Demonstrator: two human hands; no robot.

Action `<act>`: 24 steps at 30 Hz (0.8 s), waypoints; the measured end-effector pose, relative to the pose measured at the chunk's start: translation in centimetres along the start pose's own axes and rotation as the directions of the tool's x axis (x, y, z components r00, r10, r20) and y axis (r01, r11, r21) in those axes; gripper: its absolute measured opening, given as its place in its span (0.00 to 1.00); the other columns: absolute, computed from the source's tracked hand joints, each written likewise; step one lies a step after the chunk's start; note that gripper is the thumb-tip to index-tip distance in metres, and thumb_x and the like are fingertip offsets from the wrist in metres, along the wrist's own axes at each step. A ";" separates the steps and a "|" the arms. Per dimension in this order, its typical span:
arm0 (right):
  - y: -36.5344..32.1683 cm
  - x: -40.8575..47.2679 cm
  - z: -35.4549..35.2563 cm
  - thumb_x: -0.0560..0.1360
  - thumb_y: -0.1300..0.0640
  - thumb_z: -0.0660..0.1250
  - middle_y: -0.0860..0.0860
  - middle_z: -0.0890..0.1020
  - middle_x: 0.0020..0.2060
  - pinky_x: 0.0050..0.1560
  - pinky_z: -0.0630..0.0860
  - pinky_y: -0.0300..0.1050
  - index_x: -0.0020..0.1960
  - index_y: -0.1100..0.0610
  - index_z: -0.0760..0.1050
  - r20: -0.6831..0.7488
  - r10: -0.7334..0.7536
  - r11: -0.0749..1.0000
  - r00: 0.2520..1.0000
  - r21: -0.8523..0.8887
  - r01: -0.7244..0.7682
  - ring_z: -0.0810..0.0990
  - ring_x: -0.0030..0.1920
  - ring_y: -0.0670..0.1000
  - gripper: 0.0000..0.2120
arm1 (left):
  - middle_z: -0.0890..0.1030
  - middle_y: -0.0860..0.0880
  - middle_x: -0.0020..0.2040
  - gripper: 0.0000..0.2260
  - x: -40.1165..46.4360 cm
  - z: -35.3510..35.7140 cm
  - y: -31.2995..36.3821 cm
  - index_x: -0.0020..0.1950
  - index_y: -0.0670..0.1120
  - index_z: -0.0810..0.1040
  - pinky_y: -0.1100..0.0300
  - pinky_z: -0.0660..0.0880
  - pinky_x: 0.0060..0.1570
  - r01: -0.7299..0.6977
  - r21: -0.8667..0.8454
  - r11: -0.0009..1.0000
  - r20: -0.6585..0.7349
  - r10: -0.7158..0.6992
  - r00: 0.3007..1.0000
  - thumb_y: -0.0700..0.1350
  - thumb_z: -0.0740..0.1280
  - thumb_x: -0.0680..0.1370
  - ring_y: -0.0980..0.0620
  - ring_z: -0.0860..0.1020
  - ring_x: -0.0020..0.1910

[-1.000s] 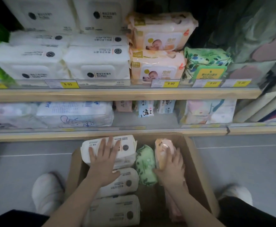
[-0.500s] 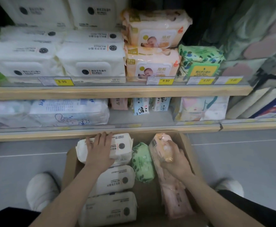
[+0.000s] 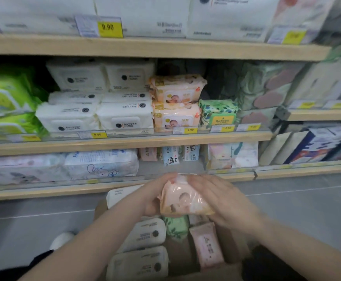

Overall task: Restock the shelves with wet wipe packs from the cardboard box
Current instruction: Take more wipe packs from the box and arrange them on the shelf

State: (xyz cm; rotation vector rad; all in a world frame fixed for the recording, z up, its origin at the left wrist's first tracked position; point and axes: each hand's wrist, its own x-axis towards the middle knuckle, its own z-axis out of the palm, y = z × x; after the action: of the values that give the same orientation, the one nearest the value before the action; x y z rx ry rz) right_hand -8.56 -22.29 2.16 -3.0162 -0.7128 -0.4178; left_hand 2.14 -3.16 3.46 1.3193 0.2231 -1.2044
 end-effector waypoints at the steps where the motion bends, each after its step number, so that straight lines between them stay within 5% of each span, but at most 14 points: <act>1: -0.3 -0.1 -0.6 0.59 0.53 0.77 0.51 0.70 0.69 0.67 0.70 0.49 0.73 0.56 0.60 -0.002 -0.024 1.000 1.000 -0.009 0.024 0.70 0.67 0.52 0.47 | 0.82 0.40 0.50 0.22 -0.8 0.0 -0.3 0.53 0.42 0.80 0.47 0.73 0.56 0.002 0.002 1.000 0.022 -0.002 1.000 0.55 0.71 0.67 0.43 0.79 0.49; 4: -1.3 -0.1 -1.4 0.60 0.46 0.76 0.49 0.65 0.70 0.68 0.67 0.48 0.73 0.53 0.57 0.045 -0.030 0.998 0.999 0.057 0.027 0.66 0.69 0.49 0.47 | 0.79 0.39 0.59 0.23 -2.0 -0.5 -1.2 0.64 0.44 0.74 0.43 0.75 0.56 -0.116 -0.039 0.992 -0.028 0.115 0.993 0.49 0.72 0.72 0.41 0.79 0.54; 7: -1.2 0.2 -1.8 0.63 0.33 0.70 0.38 0.55 0.72 0.72 0.57 0.43 0.74 0.44 0.52 0.123 0.169 0.909 0.978 0.365 -0.203 0.56 0.73 0.42 0.47 | 0.82 0.41 0.52 0.14 -3.1 -0.6 -1.8 0.59 0.46 0.73 0.50 0.79 0.38 -0.335 0.044 0.941 -0.202 0.337 0.920 0.41 0.70 0.74 0.44 0.82 0.43; 9: -0.6 0.6 -2.0 0.62 0.28 0.66 0.37 0.51 0.73 0.74 0.52 0.45 0.76 0.44 0.50 0.187 0.435 0.656 0.881 0.604 -0.452 0.51 0.74 0.41 0.50 | 0.82 0.42 0.50 0.12 -3.6 -0.3 -2.0 0.54 0.47 0.73 0.56 0.78 0.32 -0.435 0.107 0.894 -0.217 0.448 0.868 0.38 0.70 0.74 0.47 0.83 0.39; 11: 0.0 0.6 -1.9 0.59 0.29 0.67 0.44 0.52 0.76 0.73 0.55 0.49 0.77 0.47 0.48 0.316 0.678 0.241 0.664 0.757 -0.607 0.54 0.75 0.46 0.54 | 0.82 0.42 0.52 0.12 -3.9 0.1 -2.0 0.54 0.47 0.73 0.56 0.79 0.32 -0.496 0.081 0.864 -0.230 0.501 0.834 0.37 0.70 0.74 0.45 0.83 0.42; 13: 0.2 0.6 -1.2 0.60 0.32 0.72 0.50 0.61 0.74 0.66 0.66 0.56 0.77 0.48 0.48 0.583 0.666 -0.210 0.464 0.745 -0.633 0.64 0.72 0.54 0.55 | 0.81 0.43 0.53 0.11 -3.9 0.5 -2.1 0.54 0.48 0.73 0.54 0.80 0.35 -0.545 0.027 0.838 -0.246 0.534 0.809 0.37 0.69 0.74 0.44 0.82 0.46; 16: 0.3 0.6 0.6 0.63 0.38 0.74 0.54 0.79 0.61 0.54 0.78 0.58 0.69 0.50 0.67 0.763 0.456 -0.569 0.457 0.645 -0.509 0.80 0.58 0.58 0.39 | 0.80 0.45 0.55 0.13 -3.8 0.8 -2.0 0.55 0.49 0.73 0.54 0.81 0.35 -0.607 0.025 0.794 -0.199 0.599 0.776 0.37 0.68 0.74 0.45 0.82 0.49; 19: 0.8 1.2 0.6 0.62 0.47 0.78 0.56 0.83 0.55 0.53 0.80 0.57 0.66 0.54 0.70 0.706 0.541 -0.633 0.458 0.700 -0.331 0.82 0.55 0.58 0.36 | 0.78 0.45 0.54 0.13 -3.6 0.4 -1.9 0.56 0.49 0.72 0.57 0.78 0.33 -0.556 0.027 0.831 -0.121 0.555 0.823 0.40 0.68 0.74 0.47 0.80 0.46; 24: 1.3 1.9 -2.0 0.68 0.61 0.75 0.53 0.77 0.56 0.41 0.77 0.45 0.73 0.50 0.57 0.537 0.694 -0.401 0.479 0.841 -0.362 0.80 0.51 0.54 0.40 | 0.83 0.48 0.51 0.28 -2.8 0.9 -2.3 0.58 0.54 0.74 0.52 0.79 0.42 -0.325 0.291 0.900 0.036 0.329 0.943 0.62 0.72 0.61 0.48 0.82 0.48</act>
State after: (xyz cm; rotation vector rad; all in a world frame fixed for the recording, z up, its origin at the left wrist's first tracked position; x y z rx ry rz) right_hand -6.83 -22.75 4.63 -1.3250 0.5837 -0.0713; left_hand -1.29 -1.92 4.37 1.5512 -0.1733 -0.9631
